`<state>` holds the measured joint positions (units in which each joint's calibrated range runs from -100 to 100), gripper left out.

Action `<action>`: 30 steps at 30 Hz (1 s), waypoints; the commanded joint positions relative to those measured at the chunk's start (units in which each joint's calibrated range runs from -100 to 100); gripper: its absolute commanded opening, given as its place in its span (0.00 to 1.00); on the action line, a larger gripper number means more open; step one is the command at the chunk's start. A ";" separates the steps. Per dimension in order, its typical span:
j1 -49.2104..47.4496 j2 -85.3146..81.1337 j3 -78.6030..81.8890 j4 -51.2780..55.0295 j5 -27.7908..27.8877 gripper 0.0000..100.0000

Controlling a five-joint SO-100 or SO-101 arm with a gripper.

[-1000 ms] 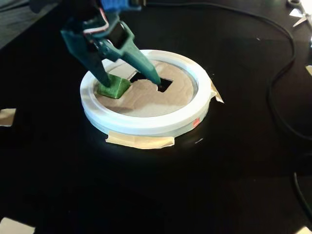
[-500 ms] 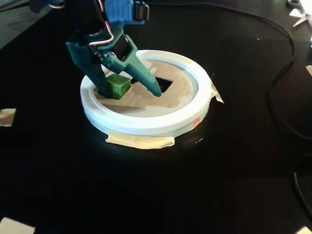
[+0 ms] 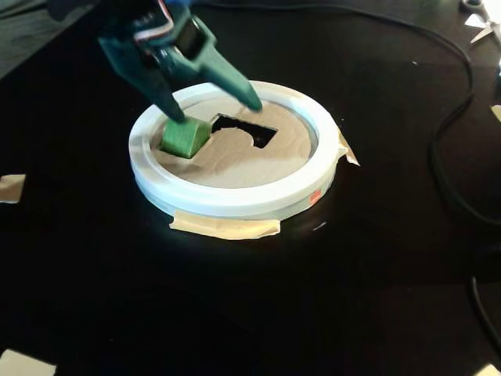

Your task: Pick up the square block and drop it in corresponding square shaped hole

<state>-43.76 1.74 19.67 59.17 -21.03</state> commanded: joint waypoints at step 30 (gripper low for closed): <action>-2.06 10.04 -4.73 -7.43 -0.15 0.99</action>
<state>-43.26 10.03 19.77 58.49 -21.07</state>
